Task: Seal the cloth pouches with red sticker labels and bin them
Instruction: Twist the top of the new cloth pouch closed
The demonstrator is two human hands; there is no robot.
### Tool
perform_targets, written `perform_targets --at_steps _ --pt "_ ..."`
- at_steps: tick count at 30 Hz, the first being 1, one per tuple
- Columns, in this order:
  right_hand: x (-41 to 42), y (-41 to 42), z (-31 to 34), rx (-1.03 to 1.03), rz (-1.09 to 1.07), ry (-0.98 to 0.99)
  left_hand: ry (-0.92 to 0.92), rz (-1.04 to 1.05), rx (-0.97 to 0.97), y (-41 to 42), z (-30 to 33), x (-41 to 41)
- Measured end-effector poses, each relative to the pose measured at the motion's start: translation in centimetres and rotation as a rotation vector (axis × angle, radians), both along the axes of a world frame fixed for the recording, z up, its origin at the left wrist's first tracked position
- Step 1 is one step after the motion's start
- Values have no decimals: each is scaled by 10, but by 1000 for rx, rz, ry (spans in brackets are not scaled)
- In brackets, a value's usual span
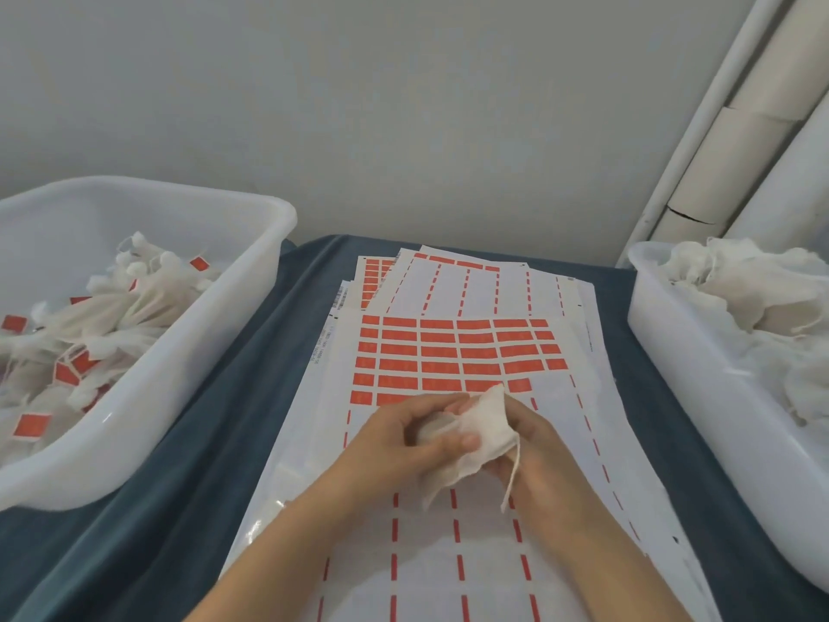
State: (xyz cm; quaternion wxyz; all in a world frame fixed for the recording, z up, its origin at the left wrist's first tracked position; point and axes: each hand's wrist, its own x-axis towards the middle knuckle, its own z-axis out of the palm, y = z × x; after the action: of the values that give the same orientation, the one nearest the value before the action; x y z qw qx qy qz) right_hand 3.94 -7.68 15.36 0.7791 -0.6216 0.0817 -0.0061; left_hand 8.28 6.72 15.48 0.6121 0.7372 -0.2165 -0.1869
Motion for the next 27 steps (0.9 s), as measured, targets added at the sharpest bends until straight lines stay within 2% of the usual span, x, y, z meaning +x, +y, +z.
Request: perform_targets --at_steps 2,5,7,12,16,18,20,23,24,27 --pt "0 -4 -1 -77 -81 1 -33 128 8 -2 -2 0" --pt "-4 -9 6 -91 -106 -33 32 275 -69 0 -4 3" --pt "-6 -10 10 -213 -119 -72 44 335 -110 2 -5 5" --pt "-11 -8 11 -428 -221 -166 19 368 -129 -1 -4 2" --pt "-13 -11 14 -391 -242 -218 -14 342 -83 -2 -4 1" --pt "-14 -12 16 -364 -210 -238 -177 296 30 -4 0 -3" --pt "-15 -11 16 -389 -172 -265 -492 262 147 -5 3 -6" --pt "-15 -6 17 -487 -150 -313 -953 218 189 -7 -6 -8" --pt "-16 -5 17 -520 -148 -329 -1013 229 184 -7 -8 -9" --pt "-17 -4 18 -656 -151 -404 -994 268 114 -6 -9 -9"
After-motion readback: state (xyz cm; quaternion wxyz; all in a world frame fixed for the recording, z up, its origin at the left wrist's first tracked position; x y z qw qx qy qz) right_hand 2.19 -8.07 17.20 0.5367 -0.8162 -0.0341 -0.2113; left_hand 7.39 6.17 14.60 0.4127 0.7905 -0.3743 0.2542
